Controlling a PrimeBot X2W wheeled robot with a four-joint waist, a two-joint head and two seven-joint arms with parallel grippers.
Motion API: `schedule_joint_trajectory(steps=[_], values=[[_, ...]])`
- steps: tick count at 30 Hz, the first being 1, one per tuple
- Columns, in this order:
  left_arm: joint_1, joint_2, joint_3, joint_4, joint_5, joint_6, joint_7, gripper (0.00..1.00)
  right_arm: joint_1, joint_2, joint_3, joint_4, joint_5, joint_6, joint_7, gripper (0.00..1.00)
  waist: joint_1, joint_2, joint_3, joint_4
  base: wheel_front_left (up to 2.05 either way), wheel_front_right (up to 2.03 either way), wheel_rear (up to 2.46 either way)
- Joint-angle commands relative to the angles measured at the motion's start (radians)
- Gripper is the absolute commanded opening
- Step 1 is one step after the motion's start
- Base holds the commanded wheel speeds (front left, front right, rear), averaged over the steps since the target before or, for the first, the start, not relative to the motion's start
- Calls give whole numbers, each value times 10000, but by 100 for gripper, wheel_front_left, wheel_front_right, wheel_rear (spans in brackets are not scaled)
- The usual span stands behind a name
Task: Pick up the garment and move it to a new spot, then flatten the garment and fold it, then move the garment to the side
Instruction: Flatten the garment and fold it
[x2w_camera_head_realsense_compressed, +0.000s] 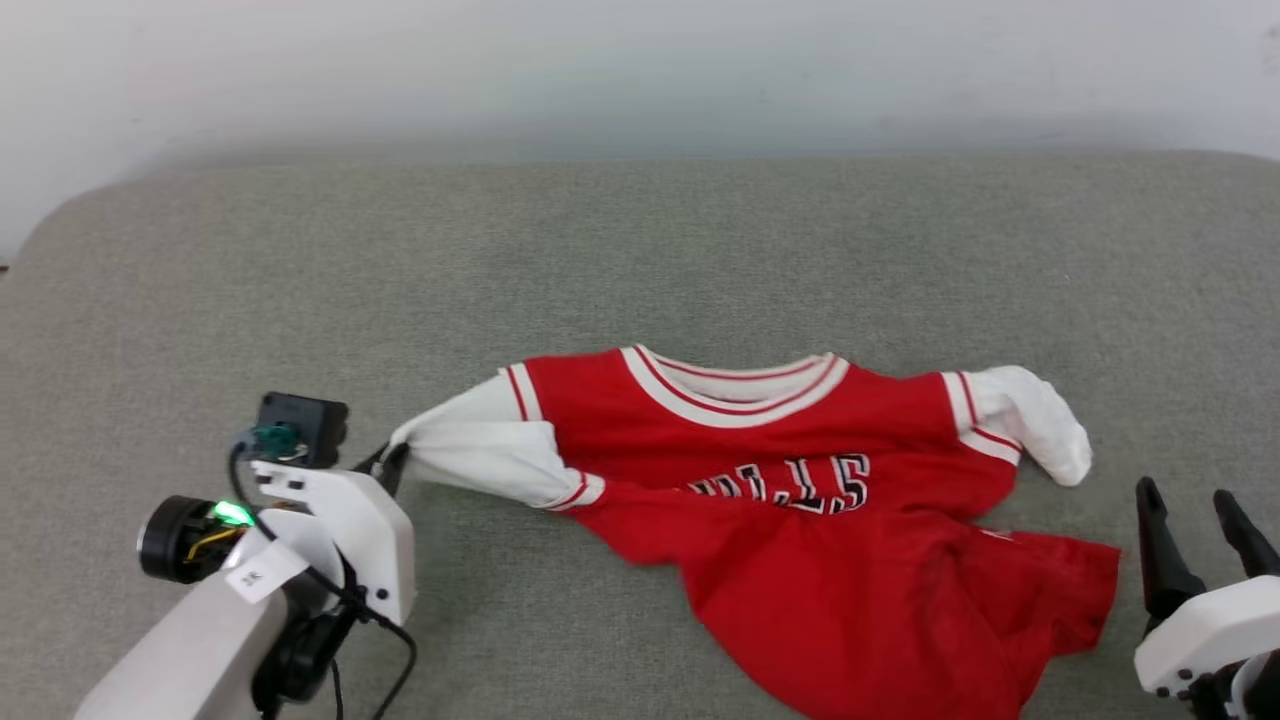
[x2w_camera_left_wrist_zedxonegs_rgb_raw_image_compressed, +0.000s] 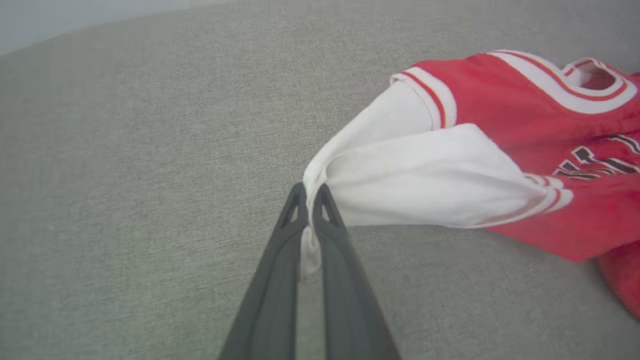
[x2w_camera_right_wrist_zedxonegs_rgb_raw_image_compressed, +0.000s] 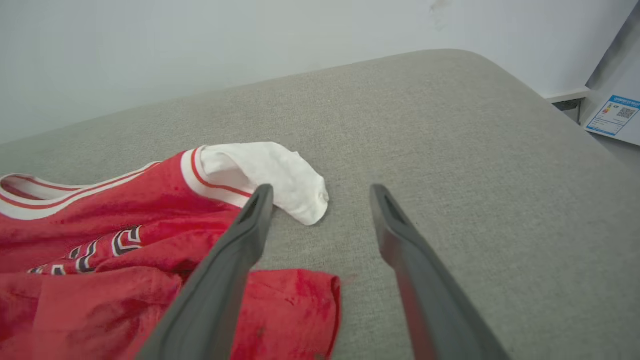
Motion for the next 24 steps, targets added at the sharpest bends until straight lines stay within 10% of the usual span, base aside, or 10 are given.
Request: schedule_joint_trajectory(steps=[1,24], values=[[137,76,109,-104,-27,86,-103,0,-213,-133,-85,98,96,-7,53,100,0,0,-56,89,0,0,0],[-684,192,420,-2027,308,438,-528,0,-4405,-2344,2180,3678,1499,-6,6970,100,0,0,1785,1206,0,0,0]])
